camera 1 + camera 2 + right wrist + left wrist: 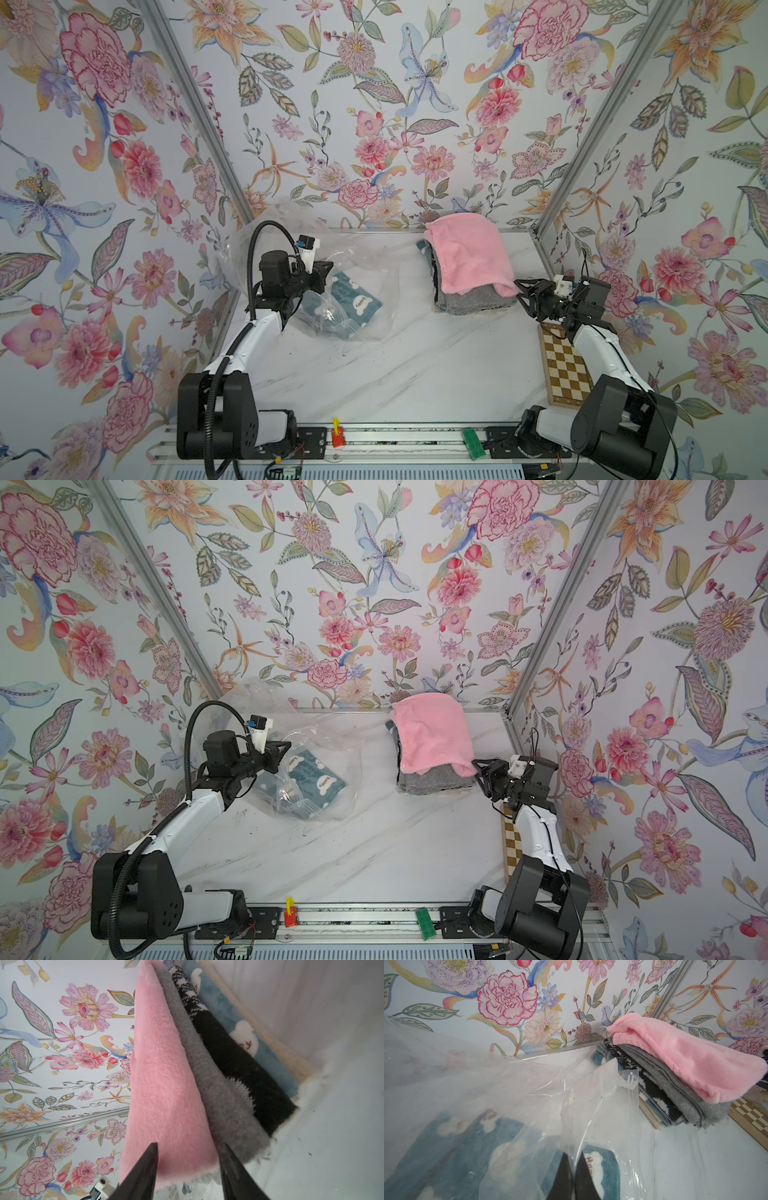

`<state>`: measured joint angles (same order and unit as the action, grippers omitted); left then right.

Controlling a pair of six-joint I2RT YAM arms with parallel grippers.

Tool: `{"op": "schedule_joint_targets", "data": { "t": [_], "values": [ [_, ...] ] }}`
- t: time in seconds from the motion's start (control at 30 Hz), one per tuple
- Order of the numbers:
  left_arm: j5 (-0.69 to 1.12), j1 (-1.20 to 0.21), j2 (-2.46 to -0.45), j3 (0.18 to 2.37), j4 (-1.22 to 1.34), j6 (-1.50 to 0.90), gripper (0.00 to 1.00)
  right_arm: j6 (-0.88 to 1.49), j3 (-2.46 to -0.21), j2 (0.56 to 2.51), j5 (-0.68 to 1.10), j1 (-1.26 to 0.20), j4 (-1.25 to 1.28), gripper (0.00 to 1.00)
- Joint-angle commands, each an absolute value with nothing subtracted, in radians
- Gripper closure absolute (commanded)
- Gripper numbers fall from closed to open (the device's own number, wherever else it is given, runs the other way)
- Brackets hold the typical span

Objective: Take the blanket out of the vacuum bag
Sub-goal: Place the blanket at the center of the board.

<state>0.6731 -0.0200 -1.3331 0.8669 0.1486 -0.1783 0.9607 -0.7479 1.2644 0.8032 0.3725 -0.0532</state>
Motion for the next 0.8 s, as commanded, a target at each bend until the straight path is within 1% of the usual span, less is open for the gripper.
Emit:
{"op": "schedule_joint_targets", "data": {
  "t": [0.0,0.1,0.2,0.3,0.47,0.77],
  "values": [
    [0.663,-0.017,-1.315,0.899,0.143,-0.155,0.95,0.953,-0.774,1.276,0.798,0.359,-0.028,0.62],
    [0.663,-0.015,-1.316,0.899,0.142,-0.156,0.95,0.956,-0.780,1.278,0.796,0.355,-0.029,0.73],
    [0.664,-0.014,-1.316,0.899,0.143,-0.156,0.95,0.956,-0.794,1.271,0.796,0.354,-0.042,0.89],
    [0.664,-0.015,-1.316,0.899,0.143,-0.156,0.95,0.939,-0.829,1.258,0.797,0.356,-0.092,1.00],
    [0.663,-0.015,-1.316,0.899,0.143,-0.156,0.95,0.846,-0.925,1.245,0.769,0.363,-0.231,1.00],
    [0.666,-0.015,-1.314,0.899,0.146,-0.160,0.95,0.618,-1.022,1.269,0.635,0.373,-0.467,1.00]
  ]
}}
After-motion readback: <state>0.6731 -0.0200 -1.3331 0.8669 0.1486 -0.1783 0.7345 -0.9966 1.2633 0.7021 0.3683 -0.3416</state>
